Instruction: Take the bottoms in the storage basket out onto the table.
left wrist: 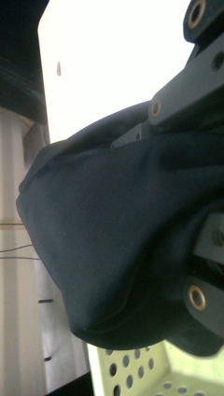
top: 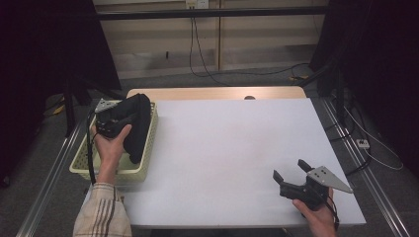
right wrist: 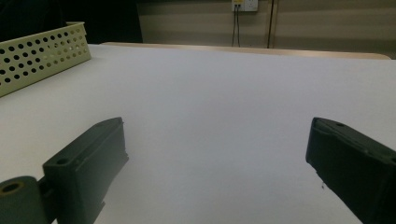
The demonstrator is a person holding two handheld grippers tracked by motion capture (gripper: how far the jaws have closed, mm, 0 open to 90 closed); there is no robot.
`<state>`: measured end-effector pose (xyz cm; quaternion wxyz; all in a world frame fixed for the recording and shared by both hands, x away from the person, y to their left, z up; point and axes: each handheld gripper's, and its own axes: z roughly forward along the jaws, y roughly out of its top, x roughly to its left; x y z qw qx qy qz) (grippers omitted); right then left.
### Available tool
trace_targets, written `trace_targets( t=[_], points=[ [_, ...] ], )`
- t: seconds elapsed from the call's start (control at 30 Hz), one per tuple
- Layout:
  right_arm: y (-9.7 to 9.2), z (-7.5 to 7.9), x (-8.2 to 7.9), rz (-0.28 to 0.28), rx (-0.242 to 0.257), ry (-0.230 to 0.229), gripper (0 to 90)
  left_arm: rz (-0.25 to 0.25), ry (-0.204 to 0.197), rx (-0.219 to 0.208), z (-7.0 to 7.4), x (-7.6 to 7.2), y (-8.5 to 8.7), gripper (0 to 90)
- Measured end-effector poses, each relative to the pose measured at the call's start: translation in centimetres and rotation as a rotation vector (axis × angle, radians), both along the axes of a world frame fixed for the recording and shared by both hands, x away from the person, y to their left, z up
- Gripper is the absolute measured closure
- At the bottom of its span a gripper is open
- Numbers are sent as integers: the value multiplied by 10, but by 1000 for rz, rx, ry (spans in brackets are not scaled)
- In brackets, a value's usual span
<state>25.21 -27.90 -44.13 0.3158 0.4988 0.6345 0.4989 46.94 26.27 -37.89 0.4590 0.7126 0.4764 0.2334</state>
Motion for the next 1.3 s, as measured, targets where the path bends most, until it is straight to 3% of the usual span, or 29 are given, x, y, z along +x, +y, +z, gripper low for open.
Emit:
trace_targets(
  t=[0.1,0.43,0.6,0.9,1.3],
  points=[
    [0,0,0,-1,1,-1,48,8,-24,17,2,-3,-1,756],
    [0,0,0,1,1,-2,48,33,-99,-19,7,-10,1,755],
    [-1,1,-1,0,0,-6,48,33,-138,-64,10,-14,4,755],
    [-1,1,-1,2,3,-8,48,49,-204,-84,19,-22,5,754],
    [0,1,-1,6,1,-11,49,61,-261,-109,29,-29,7,753]
  ],
)
